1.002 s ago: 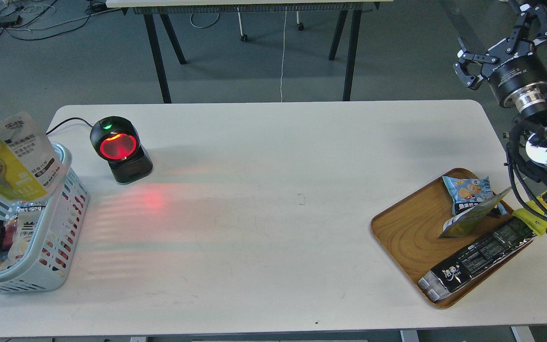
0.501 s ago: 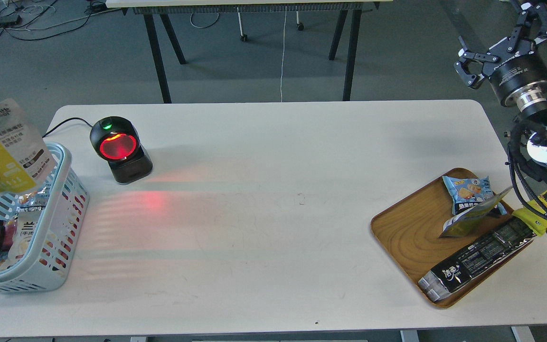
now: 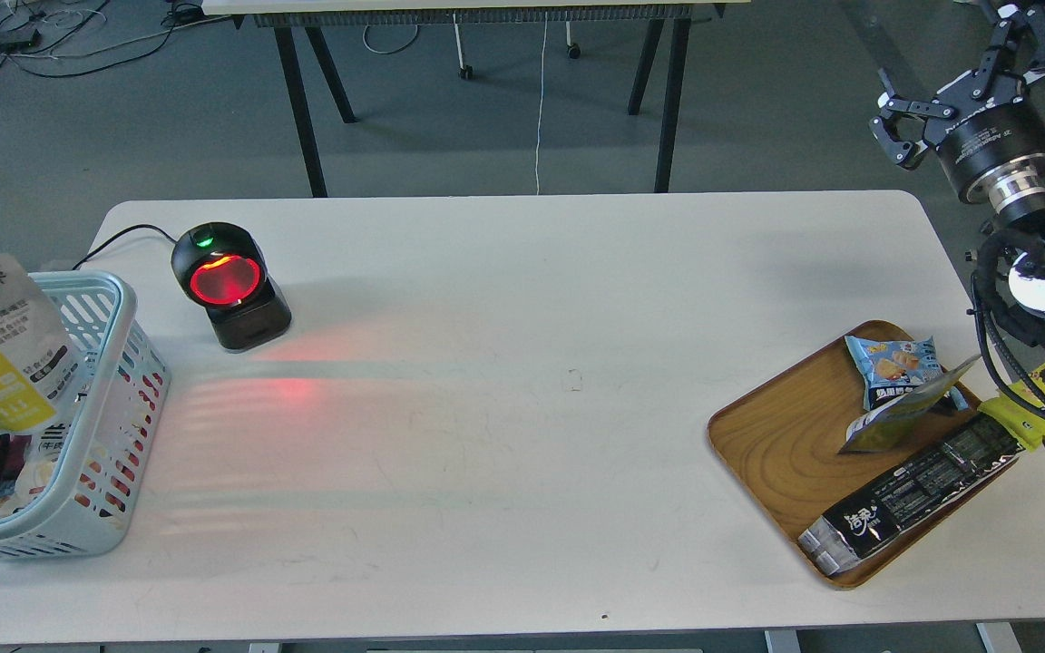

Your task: Scan snack and place in basket

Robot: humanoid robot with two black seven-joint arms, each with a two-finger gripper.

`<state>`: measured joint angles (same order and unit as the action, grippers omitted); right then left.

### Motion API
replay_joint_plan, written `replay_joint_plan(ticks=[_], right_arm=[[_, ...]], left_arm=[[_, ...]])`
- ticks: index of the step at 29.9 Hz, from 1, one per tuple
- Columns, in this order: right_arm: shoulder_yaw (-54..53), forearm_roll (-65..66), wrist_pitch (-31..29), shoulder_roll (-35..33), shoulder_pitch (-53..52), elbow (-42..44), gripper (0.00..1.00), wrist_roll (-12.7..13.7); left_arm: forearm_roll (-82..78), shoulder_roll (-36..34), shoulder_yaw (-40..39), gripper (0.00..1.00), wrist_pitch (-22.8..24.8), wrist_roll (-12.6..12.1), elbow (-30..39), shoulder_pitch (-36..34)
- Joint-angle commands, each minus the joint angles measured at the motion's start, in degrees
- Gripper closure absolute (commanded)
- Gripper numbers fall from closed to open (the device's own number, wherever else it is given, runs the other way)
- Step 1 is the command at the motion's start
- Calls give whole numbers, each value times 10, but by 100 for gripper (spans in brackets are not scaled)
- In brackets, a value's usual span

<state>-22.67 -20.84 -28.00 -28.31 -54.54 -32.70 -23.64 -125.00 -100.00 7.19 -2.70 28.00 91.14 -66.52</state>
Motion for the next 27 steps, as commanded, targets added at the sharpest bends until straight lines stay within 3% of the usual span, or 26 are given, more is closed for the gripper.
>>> replay_joint_plan(ticks=[1, 3, 7, 12, 17, 19, 24, 27], right_arm=[[0, 0, 0, -1, 0, 0, 1, 0], [0, 0, 0, -1, 0, 0, 1, 0], [1, 0, 0, -2, 0, 0, 1, 0], [-1, 0, 0, -3, -6, 1, 1, 0], [-4, 0, 0, -24, -24, 1, 1, -1], [-4, -1, 0, -29, -29, 2, 1, -2], [-5, -1, 0, -42, -40, 13, 1, 5], [-12, -1, 0, -41, -43, 32, 1, 5]], left_arm=[[0, 0, -1, 77, -2, 0, 0, -3], [0, 0, -2, 67, -2, 0, 0, -11], [1, 0, -2, 61, -1, 0, 0, -42], [82, 0, -1, 55, 7, 0, 0, -147], [216, 0, -1, 40, 18, 0, -19, -158], [271, 0, -2, 39, 30, 0, -36, -159], [460, 129, -7, 37, 47, 0, -97, -160], [590, 223, -11, 29, 47, 0, -147, -164]])
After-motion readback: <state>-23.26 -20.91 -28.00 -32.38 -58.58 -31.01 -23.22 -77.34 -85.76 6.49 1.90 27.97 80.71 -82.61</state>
